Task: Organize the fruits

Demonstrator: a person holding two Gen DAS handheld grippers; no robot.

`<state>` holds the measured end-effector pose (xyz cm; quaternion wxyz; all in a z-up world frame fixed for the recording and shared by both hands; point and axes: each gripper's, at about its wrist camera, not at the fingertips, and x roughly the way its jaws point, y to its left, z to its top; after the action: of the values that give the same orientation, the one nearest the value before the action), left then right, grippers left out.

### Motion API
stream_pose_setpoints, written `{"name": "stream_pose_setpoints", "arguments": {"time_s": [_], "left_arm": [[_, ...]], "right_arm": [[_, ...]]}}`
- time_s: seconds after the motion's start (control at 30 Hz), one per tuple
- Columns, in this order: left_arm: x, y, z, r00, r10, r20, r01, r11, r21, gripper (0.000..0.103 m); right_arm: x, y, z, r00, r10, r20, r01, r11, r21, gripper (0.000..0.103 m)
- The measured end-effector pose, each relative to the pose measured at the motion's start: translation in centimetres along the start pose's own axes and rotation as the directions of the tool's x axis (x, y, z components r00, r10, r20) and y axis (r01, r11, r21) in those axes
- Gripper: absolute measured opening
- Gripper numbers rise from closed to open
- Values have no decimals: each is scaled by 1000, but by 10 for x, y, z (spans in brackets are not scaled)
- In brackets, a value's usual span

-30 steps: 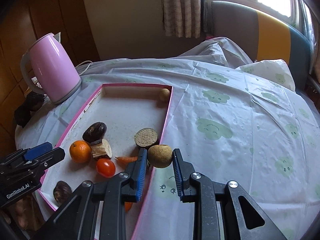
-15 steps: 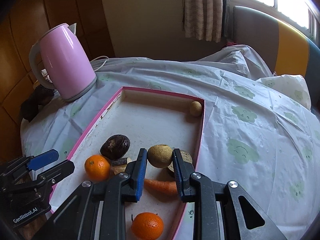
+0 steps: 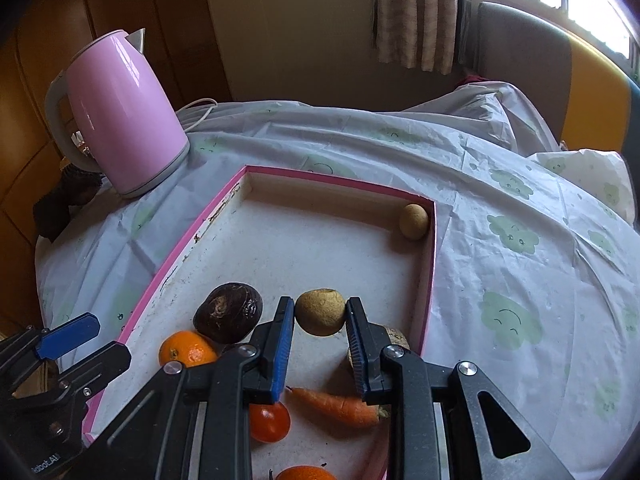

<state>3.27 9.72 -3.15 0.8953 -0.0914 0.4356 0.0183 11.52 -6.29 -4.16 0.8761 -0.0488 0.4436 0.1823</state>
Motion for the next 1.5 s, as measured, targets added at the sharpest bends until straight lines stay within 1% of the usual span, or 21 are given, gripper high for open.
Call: {"name": "stream_pose_setpoints", "arguments": {"time_s": [0.23, 0.3, 0.37, 0.6, 0.73, 0.9, 1.1, 1.17, 1.3, 1.37, 1.5], "left_arm": [[0, 1, 0, 1000, 1, -1, -1, 1000, -2, 51], [-1, 1, 0, 1000, 2, 0, -2, 1000, -1, 51], [-2, 1, 0, 1000, 1, 2, -1, 1000, -2, 52], [-5, 2, 0, 1000, 4, 8, -4, 1000, -2, 52], [-7, 2, 0, 1000, 5, 12, -5, 1000, -1, 55], [-11, 2, 0, 1000, 4, 18, -4, 1000, -1, 56], [-16, 1, 0, 999, 8, 32, -8, 1000, 0, 57], [-18, 1, 0, 999, 9, 36, -9, 1000, 1, 57], [-21, -1, 0, 999, 10, 45, -10, 1000, 4, 57], [-23, -2, 0, 999, 12, 52, -13, 1000, 6, 57], [-26, -3, 0, 998, 17, 65, -18, 1000, 11, 57]], "right_arm": [[10, 1, -7, 1000, 6, -29, -6, 1000, 2, 27], [10, 2, -8, 1000, 17, -25, -17, 1000, 1, 33], [9, 6, -8, 1000, 12, -18, -12, 1000, -10, 41], [7, 8, -10, 1000, 11, -15, -11, 1000, -9, 42], [3, 10, -10, 1000, 9, -7, -9, 1000, -12, 42], [-2, 13, -11, 1000, 10, 4, -10, 1000, -19, 42], [-11, 15, -13, 1000, 7, 23, -7, 1000, -16, 46], [-15, 16, -14, 999, 7, 32, -6, 1000, -15, 50], [-23, 18, -16, 999, 3, 49, -2, 1000, -18, 51], [-28, 20, -18, 998, -4, 62, 5, 1000, -22, 56], [-39, 23, -23, 996, -17, 87, 19, 1000, -23, 58]]}}
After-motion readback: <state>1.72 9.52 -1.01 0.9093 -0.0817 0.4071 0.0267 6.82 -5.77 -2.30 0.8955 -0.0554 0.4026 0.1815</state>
